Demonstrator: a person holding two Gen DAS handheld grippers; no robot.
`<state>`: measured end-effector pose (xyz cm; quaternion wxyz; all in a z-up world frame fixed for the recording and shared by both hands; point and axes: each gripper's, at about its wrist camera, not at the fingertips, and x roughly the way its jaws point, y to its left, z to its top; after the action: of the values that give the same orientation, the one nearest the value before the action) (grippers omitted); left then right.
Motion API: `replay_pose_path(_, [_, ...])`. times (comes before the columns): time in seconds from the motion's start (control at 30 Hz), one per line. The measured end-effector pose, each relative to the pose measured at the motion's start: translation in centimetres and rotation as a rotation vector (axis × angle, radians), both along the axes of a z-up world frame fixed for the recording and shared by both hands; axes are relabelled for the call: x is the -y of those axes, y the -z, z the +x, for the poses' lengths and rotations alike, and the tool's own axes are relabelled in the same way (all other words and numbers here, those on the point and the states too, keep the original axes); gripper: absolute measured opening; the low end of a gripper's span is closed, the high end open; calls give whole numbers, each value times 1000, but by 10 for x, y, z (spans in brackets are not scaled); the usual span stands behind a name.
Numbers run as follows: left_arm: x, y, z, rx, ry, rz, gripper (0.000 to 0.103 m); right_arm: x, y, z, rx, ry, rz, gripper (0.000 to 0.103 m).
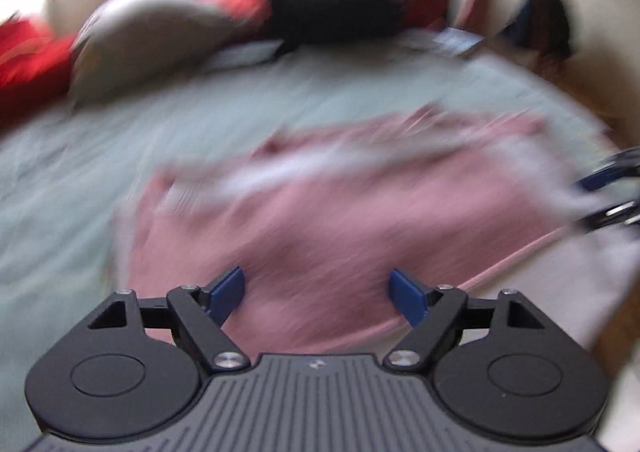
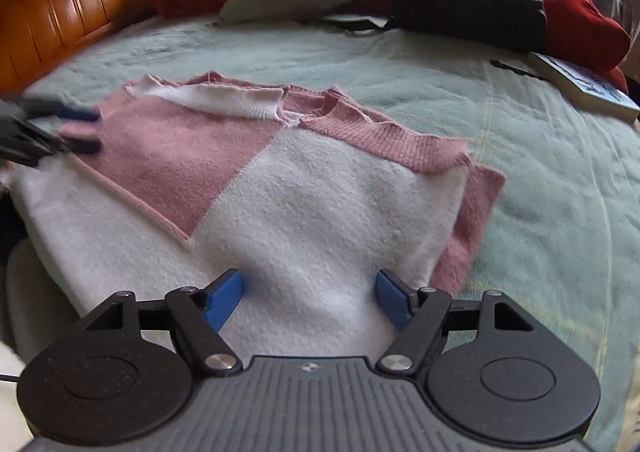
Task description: Fold clothes
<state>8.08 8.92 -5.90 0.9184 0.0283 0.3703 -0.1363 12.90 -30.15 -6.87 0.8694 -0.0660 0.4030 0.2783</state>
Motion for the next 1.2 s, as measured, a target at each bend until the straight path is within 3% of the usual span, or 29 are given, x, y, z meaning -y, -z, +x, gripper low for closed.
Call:
replay_pose_path(0.07, [-3,-6,1,1,-17,-15,82,0,-11,3,10,23,14,79])
replay_pose_path(0.13, [2,-22,2,35,-11,-13,82,-4,-23,10,46,28,28,86])
replay_pose_path(0.23, [9,-28,13,35,29,-75,85,-13,-36,30,74,9,80,87])
replay_pose_path(0.37, [14,-14,36,-23,45,-137,86,-25,-29,56,40,-4,118,87])
replay_pose_path(0.47, [18,-3,53,-67,57,-184,85,-24,-11,71,-1,31,88,87])
replay_pose_path(0.57, [11,0,72,-74,29,-236,86,-13,1,77,-28,58,127,87])
replay_pose_path(0.77, [12,-9,102,-105,-40,-214,85,-8,-5,83,-44,72,165,88])
replay_pose_path(0.97, [16,-32,80,-129,13,-107,89,-7,-19,80,-14,70,210,93])
replay_pose_path(1.1, [6,-16,70,-177,-24,-87,91,4,2,80,-67,127,203,94])
replay_pose_path(1.2, [-2,-8,69,-191,-69,-97,91,8,-3,76,-65,134,234,94])
